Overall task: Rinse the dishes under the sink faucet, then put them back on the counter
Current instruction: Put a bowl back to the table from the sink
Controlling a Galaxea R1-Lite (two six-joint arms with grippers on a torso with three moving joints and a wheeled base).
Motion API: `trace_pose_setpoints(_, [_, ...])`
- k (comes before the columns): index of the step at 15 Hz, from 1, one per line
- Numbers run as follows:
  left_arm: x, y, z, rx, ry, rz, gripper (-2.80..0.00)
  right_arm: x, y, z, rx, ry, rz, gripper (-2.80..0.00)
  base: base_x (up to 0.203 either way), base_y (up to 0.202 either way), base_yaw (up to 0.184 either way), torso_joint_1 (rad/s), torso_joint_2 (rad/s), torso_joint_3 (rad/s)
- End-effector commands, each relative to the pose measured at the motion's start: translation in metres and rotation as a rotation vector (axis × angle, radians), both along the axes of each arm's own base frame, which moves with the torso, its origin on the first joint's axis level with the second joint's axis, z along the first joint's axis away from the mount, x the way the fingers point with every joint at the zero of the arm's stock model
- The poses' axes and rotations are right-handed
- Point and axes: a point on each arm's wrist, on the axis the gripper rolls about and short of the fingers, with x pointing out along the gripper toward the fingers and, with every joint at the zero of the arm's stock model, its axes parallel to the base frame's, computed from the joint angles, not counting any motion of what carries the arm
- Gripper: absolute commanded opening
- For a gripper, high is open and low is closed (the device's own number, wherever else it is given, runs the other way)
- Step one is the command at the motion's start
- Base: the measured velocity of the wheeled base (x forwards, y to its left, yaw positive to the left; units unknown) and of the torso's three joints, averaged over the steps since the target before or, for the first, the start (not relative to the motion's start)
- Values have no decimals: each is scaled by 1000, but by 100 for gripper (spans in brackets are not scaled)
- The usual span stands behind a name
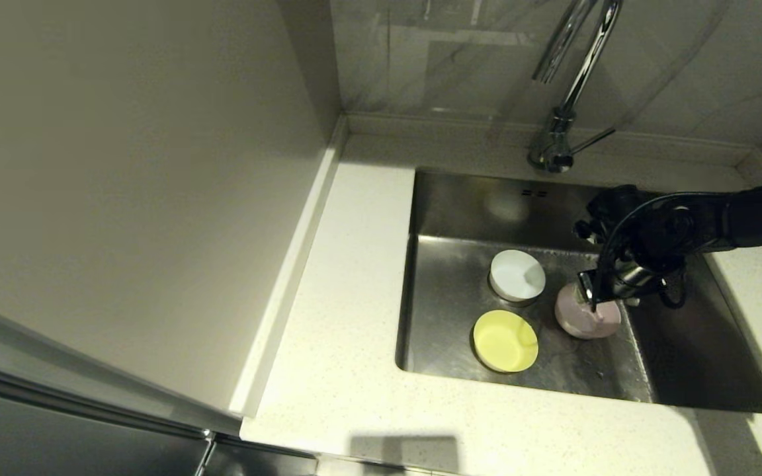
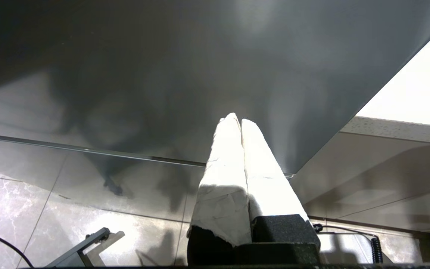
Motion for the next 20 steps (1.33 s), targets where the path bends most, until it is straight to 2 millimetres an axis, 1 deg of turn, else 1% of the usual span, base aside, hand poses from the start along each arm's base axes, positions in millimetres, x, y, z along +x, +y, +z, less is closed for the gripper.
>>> trace_pose_setpoints(1, [0,0,0,-1,-2,0,-280,6,7,-20,-5,49,15,0,0,0,0,0,0,0])
trace_pose_setpoints(4, [0,0,0,-1,-2,0,-280,14,19,-26,-4,21,38,0,0,0,0,0,0,0])
trace_pose_setpoints(7, [0,0,0,-1,-2,0,-280,22,30,-39,-10,11,59,0,0,0,0,0,0,0])
trace_pose_setpoints(10, [0,0,0,-1,-2,0,-280,33,32,-58,-60,26,21,0,0,0,0,0,0,0])
trace_pose_setpoints(12, [0,0,0,-1,-2,0,-280,40,33,-66,-59,22,5,0,0,0,0,0,0,0])
trace_pose_setpoints(18, [0,0,0,-1,-2,0,-280,64,35,-76,-83,-29,-36,0,0,0,0,0,0,0])
trace_pose_setpoints(20, [0,0,0,-1,-2,0,-280,68,36,-79,-85,-38,-45,0,0,0,0,0,0,0])
